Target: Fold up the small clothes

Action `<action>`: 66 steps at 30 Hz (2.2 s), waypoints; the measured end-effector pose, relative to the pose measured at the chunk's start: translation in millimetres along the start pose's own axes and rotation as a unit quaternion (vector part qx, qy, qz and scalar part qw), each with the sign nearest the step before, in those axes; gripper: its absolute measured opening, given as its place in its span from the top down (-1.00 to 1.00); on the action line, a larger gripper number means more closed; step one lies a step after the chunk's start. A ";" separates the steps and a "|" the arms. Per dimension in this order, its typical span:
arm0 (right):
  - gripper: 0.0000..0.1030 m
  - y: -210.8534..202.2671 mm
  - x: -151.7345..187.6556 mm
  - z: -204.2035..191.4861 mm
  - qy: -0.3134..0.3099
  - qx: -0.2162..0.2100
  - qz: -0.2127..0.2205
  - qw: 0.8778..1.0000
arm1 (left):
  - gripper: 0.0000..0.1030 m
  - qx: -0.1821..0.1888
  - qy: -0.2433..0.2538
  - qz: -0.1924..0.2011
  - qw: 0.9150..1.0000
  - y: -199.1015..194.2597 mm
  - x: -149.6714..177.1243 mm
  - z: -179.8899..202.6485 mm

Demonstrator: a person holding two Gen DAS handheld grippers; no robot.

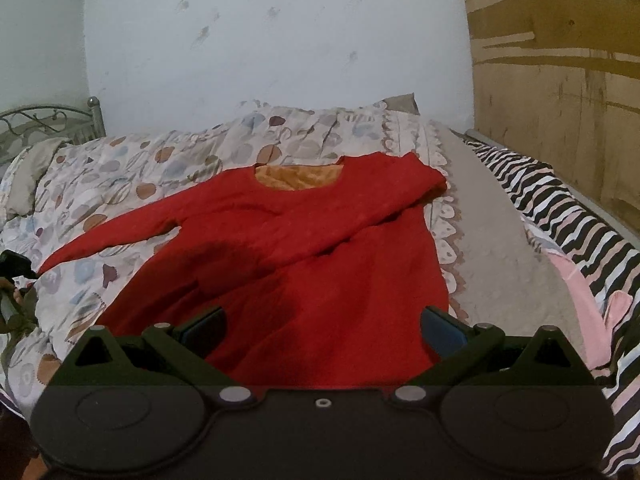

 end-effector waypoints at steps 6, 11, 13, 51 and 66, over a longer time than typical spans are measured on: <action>-0.99 -2.1 5.2 6.8 0.024 0.002 0.001 1.000 | 0.89 0.050 0.075 0.037 0.995 -26.1 -4.6 41.4; -0.99 -4.3 8.0 10.8 0.031 0.003 0.007 0.999 | 0.90 0.133 0.155 0.054 0.978 -60.0 4.6 108.4; -0.99 -4.9 9.1 12.9 0.039 0.002 0.010 0.999 | 0.90 0.174 0.190 0.055 0.965 -77.6 16.6 142.8; -0.99 -31.8 65.9 91.4 0.128 0.098 -0.008 0.987 | 0.53 0.394 0.524 -0.297 0.695 -213.0 439.3 165.2; -0.99 7.2 18.3 62.2 0.055 0.056 0.006 0.997 | -0.87 0.183 0.575 -0.124 0.788 -149.3 328.7 136.2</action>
Point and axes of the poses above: each gripper's, at about its wrist camera, not at the fingertips, and y roughly the way its jaws point, z to its right, x to its underside, the point moved 6 cm from there along y, roughly the way its jaws point, and after that the axes turned 12 degrees about -y, right-handed, at the moved point
